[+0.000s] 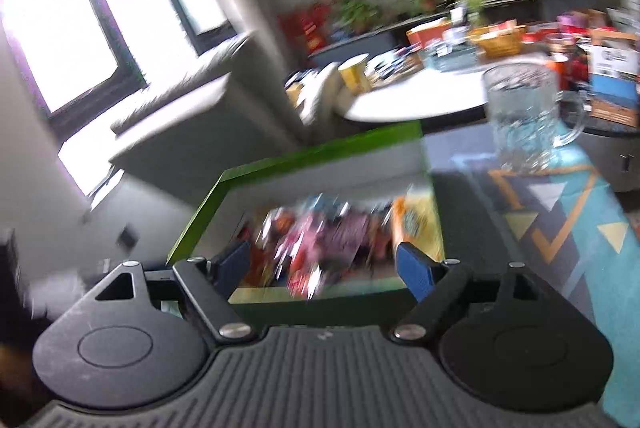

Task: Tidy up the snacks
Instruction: 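Grasp the wrapped cake pack with the left tool while the right grasps a clear meat pack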

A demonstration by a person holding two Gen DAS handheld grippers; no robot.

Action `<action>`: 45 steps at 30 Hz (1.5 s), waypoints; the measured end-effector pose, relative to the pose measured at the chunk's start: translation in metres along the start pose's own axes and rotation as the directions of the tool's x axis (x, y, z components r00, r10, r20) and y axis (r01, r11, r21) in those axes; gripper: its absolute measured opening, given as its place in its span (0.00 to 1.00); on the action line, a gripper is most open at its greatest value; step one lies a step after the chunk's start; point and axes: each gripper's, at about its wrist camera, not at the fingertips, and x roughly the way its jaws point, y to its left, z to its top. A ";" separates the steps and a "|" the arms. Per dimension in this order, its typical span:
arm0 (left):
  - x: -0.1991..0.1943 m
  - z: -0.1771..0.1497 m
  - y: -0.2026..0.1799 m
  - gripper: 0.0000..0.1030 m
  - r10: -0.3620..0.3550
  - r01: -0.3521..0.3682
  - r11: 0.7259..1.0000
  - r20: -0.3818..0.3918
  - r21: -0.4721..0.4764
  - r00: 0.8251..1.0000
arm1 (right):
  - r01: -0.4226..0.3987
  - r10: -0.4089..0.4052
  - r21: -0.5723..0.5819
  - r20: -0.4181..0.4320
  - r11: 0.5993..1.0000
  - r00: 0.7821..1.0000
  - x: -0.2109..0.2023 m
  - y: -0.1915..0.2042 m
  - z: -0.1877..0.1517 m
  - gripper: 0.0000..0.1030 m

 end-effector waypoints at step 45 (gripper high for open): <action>-0.043 -0.085 -0.048 0.81 -0.031 0.018 0.999 -0.305 -0.045 0.952 | -0.007 -0.020 -0.115 -0.233 0.993 0.972 0.007 0.027 -0.073 0.47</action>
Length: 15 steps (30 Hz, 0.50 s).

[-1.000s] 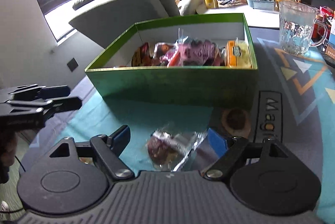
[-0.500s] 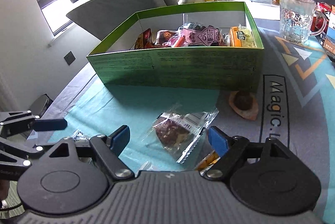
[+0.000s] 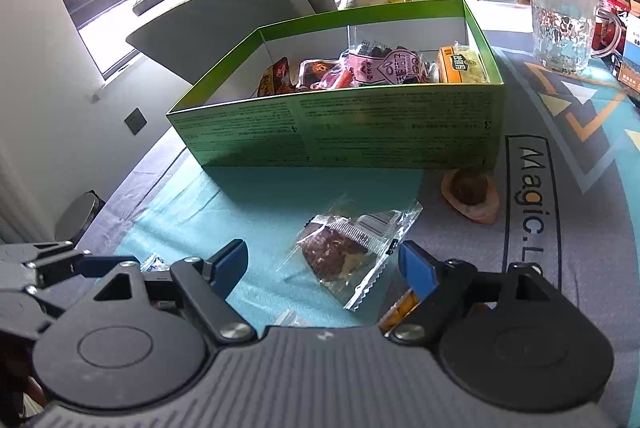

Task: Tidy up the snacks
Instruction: 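Grasp the wrapped cake pack with the left tool while the right grasps a clear meat pack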

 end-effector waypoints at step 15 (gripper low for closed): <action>-0.010 -0.001 0.002 0.50 -0.013 0.012 1.000 0.058 0.018 0.998 | 0.094 -0.095 -0.088 -0.012 0.992 0.995 0.007 0.014 -0.004 0.42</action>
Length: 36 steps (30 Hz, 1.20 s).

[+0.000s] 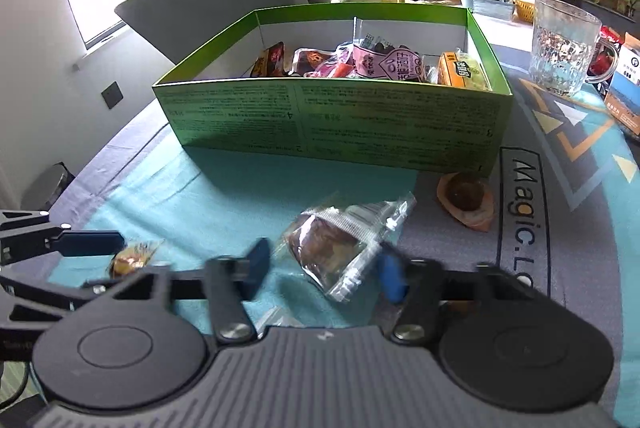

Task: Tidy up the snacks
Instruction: 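Grasp the wrapped cake pack with the left tool while the right grasps a clear meat pack, then lift the cake pack with the left tool while the right lifts the meat pack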

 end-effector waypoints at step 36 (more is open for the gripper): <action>-0.012 0.021 0.000 0.50 -0.010 0.012 1.000 0.087 -0.017 0.996 | 0.054 -0.055 0.035 0.048 0.998 0.997 -0.003 0.008 0.004 0.47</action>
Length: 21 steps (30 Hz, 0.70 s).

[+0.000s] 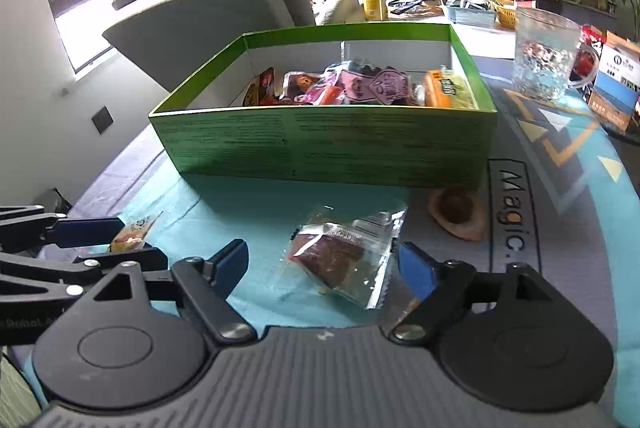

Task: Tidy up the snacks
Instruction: 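Lift the cake pack with the left tool while the right lifts the meat pack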

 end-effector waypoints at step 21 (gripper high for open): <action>-0.012 0.022 -0.003 0.50 -0.039 0.038 0.999 0.092 0.006 0.995 | -0.008 0.003 0.069 0.081 0.998 0.997 -0.022 -0.013 0.019 0.16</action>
